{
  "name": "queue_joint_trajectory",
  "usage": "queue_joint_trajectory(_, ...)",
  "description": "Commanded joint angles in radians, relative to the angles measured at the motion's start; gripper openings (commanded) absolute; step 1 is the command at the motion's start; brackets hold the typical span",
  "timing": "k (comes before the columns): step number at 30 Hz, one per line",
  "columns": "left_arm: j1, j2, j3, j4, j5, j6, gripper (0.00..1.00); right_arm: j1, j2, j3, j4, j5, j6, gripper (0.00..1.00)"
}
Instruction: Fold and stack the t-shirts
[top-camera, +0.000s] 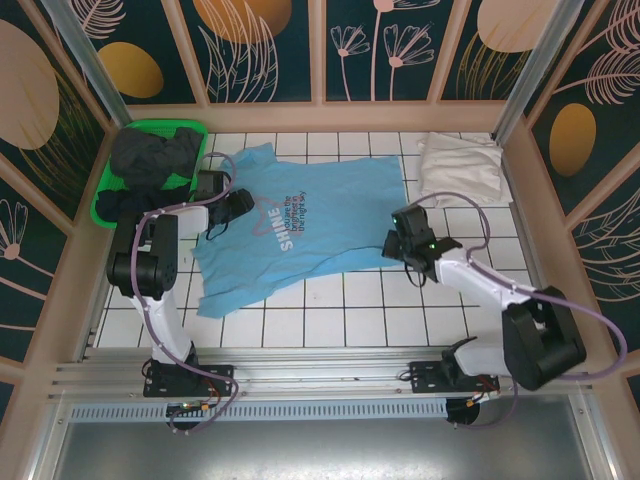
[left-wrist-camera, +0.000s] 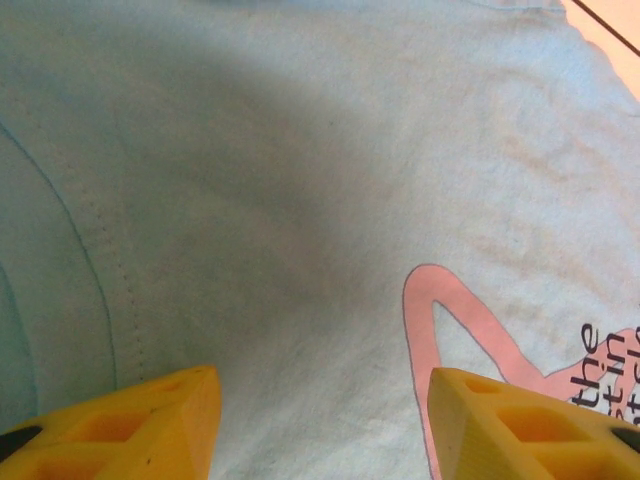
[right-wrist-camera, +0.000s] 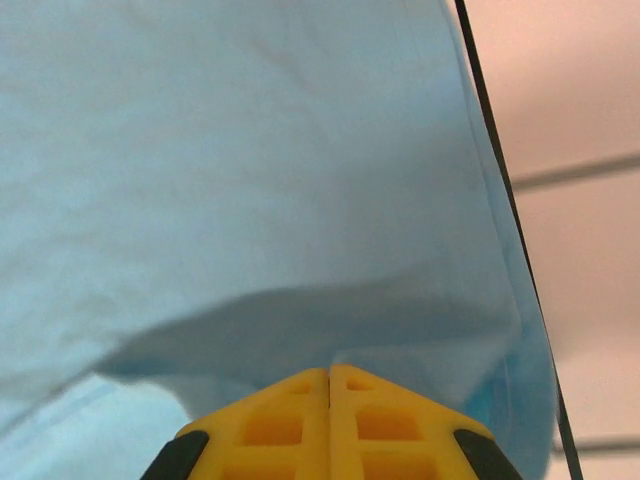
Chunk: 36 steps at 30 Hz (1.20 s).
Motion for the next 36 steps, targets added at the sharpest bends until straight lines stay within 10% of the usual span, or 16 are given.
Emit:
queue_joint_trajectory(1,0.0,0.009,0.032,-0.015,-0.007,0.0,0.57,0.027,-0.127,-0.086,-0.058,-0.013,0.115,0.07)
queue_joint_trajectory(14,0.0,-0.069,0.019,-0.008,-0.016,0.002,0.58,0.062,-0.398,-0.059,-0.165,-0.001,0.117,0.31)
queue_joint_trajectory(27,0.0,-0.082,-0.009,0.008,0.032,0.002,0.59,0.04,0.347,0.268,0.074,0.066,-0.044,0.41)
queue_joint_trajectory(36,0.0,-0.047,0.026,-0.002,0.028,0.003,0.59,0.11,0.263,0.043,0.073,0.009,0.094,0.5)
